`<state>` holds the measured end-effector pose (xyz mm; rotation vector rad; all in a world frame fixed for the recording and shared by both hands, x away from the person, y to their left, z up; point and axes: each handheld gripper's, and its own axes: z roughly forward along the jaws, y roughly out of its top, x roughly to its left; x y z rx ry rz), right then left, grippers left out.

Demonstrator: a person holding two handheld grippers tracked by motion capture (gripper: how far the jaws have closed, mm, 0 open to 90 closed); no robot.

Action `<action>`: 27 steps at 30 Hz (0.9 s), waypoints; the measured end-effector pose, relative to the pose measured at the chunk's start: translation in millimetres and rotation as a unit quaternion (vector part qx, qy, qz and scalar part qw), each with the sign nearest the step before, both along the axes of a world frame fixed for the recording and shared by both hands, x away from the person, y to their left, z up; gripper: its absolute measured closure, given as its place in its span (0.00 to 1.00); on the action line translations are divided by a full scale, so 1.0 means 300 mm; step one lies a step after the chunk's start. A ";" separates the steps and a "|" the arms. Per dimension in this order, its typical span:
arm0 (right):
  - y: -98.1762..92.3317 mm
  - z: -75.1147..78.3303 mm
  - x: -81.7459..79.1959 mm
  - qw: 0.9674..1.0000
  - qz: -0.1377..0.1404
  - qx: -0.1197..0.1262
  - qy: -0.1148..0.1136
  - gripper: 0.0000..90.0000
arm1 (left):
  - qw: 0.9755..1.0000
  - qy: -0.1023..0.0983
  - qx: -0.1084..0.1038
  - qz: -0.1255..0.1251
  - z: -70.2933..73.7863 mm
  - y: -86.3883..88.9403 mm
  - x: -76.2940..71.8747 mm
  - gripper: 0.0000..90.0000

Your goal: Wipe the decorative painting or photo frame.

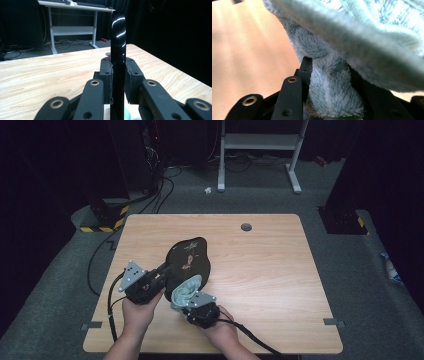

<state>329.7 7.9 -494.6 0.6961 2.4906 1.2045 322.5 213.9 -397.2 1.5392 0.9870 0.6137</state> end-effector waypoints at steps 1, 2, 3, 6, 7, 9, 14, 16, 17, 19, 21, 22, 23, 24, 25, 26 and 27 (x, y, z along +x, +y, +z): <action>-0.013 0.004 0.019 1.000 -0.009 0.000 -0.003 0.72 | 1.000 0.000 0.000 0.000 0.000 0.000 -0.001 0.87; -0.026 0.007 0.040 1.000 -0.020 0.000 -0.004 0.72 | 1.000 -0.001 0.000 -0.001 -0.001 -0.001 -0.002 0.87; -0.039 0.011 0.060 0.999 -0.033 0.001 -0.001 0.72 | 1.000 -0.001 0.001 -0.001 -0.001 -0.001 -0.002 0.87; -0.067 0.032 0.107 0.998 -0.058 0.005 -0.007 0.72 | 1.000 -0.002 -0.001 0.000 -0.002 -0.002 -0.001 0.87; -0.072 0.047 0.119 0.998 -0.064 0.007 -0.013 0.72 | 1.000 -0.003 -0.001 0.001 -0.003 -0.003 -0.002 0.87; -0.071 0.077 0.123 0.998 -0.065 0.012 -0.017 0.72 | 1.000 -0.003 -0.002 0.001 -0.003 -0.003 -0.002 0.87; -0.037 0.137 0.086 0.998 -0.044 0.020 -0.039 0.72 | 1.000 -0.003 -0.003 0.003 -0.005 -0.002 -0.002 0.87; 0.000 0.164 0.035 0.998 -0.015 0.028 -0.045 0.72 | 1.000 -0.001 -0.004 0.002 -0.004 -0.001 0.000 0.87; 0.000 0.164 0.035 0.998 -0.015 0.028 -0.045 0.72 | 1.000 -0.001 -0.004 0.002 -0.004 -0.001 0.000 0.87; 0.020 0.167 -0.001 0.998 0.006 0.029 -0.047 0.73 | 1.000 0.000 -0.003 0.001 -0.002 -0.002 0.001 0.87; 0.049 0.156 -0.049 0.998 0.032 0.021 -0.045 0.73 | 1.000 0.001 -0.003 0.001 -0.001 -0.002 0.003 0.87; 0.049 0.156 -0.049 0.998 0.032 0.021 -0.045 0.73 | 1.000 0.001 -0.002 0.001 0.000 -0.002 0.004 0.87; 0.059 0.148 -0.062 0.998 0.040 0.015 -0.043 0.73 | 1.000 0.002 -0.002 0.001 0.000 -0.001 0.004 0.87; 0.063 0.137 -0.070 0.998 0.043 0.005 -0.046 0.72 | 1.000 0.001 -0.001 0.001 0.000 0.000 0.003 0.87; 0.060 0.136 -0.067 0.998 0.041 0.003 -0.046 0.72 | 1.000 0.001 -0.002 0.001 -0.001 0.000 0.002 0.87; 0.051 0.133 -0.053 0.998 0.035 0.006 -0.042 0.72 | 1.000 0.001 -0.002 0.001 -0.001 0.000 0.001 0.87; 0.051 0.133 -0.053 0.998 0.035 0.006 -0.042 0.72 | 1.000 0.001 -0.002 0.001 -0.001 0.000 0.001 0.87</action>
